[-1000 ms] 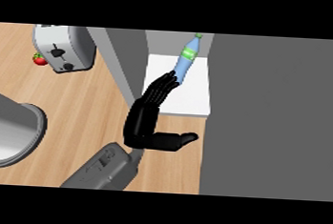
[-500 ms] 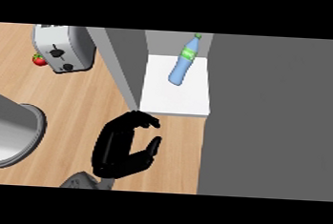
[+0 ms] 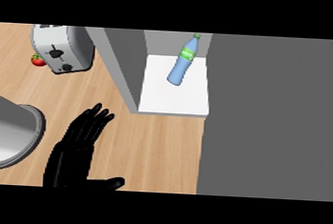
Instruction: Pick up the bottled water, place it into the cabinet and close the cabinet
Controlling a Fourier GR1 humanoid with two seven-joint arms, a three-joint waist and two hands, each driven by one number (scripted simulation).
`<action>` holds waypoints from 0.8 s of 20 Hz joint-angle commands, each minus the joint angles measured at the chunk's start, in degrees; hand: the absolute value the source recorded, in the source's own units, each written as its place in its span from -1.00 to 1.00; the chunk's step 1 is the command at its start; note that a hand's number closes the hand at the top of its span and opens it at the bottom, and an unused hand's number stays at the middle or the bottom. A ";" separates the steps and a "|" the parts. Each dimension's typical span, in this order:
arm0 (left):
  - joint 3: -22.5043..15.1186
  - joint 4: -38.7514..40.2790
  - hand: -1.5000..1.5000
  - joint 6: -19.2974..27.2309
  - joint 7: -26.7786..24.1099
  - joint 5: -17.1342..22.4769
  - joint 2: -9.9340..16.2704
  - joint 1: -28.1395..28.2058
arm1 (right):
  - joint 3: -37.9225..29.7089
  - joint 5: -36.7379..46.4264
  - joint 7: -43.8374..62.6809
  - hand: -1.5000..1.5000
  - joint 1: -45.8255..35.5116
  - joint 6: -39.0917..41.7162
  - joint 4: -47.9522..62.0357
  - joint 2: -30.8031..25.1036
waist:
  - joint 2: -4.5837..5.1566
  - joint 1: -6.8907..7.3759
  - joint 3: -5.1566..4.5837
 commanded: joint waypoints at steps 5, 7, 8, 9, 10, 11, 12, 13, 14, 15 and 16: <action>5.57 -8.14 -1.00 -4.47 0.04 5.67 6.71 9.34 | 13.98 11.34 7.55 1.00 -0.82 1.43 -15.00 -1.93 | -0.29 0.83 -0.21; 6.59 -7.65 -1.00 -5.23 -0.83 6.48 7.17 11.37 | 16.11 13.72 9.37 1.00 -1.92 2.44 -14.41 -3.52 | -0.71 0.62 -0.41; 7.61 -8.21 -1.00 -5.43 -1.11 6.47 7.63 10.78 | 17.47 14.27 10.39 1.00 -3.39 2.38 -13.97 -3.54 | -0.59 0.70 -0.42; 8.59 -8.60 -1.00 -7.23 -1.26 7.55 8.89 11.93 | 18.48 13.66 10.47 1.00 -5.28 1.97 -13.48 -2.87 | -0.57 1.81 -0.56; 7.95 -9.99 -1.00 -6.97 -0.47 8.08 8.95 13.20 | 19.43 13.34 10.89 1.00 -5.51 1.91 -13.96 -3.27 | -0.67 1.92 -0.53; 9.38 -10.35 -1.00 -8.52 -0.51 8.47 10.70 13.25 | 20.47 13.29 11.60 1.00 -6.03 1.55 -13.14 -3.31 | -0.57 2.07 -0.56; 10.39 -9.45 -1.00 -9.57 -1.03 9.36 11.22 14.66 | 22.16 12.69 11.95 1.00 -4.94 0.88 -12.71 -3.17 | -0.61 1.84 -0.68; 9.55 -10.46 -1.00 -9.60 -1.81 8.42 11.25 16.13 | 24.29 12.08 12.59 1.00 -4.82 -1.30 -10.96 -1.12 | -0.36 2.47 -0.63; 11.28 -11.49 -1.00 -10.87 -1.53 9.34 13.09 16.82 | 24.69 11.35 13.50 1.00 -4.66 -2.65 -11.17 -0.75 | 0.00 2.96 -0.55; 10.45 -11.32 -1.00 -11.05 -1.53 9.40 12.32 16.82 | 26.21 10.93 13.81 1.00 -4.51 -3.51 -9.85 -0.19 | 0.19 2.90 -0.65; 11.62 -10.34 -1.00 -12.56 -1.79 9.49 13.57 16.86 | 28.48 9.85 13.41 1.00 -5.11 -3.86 -8.61 0.65 | 0.45 2.93 -0.57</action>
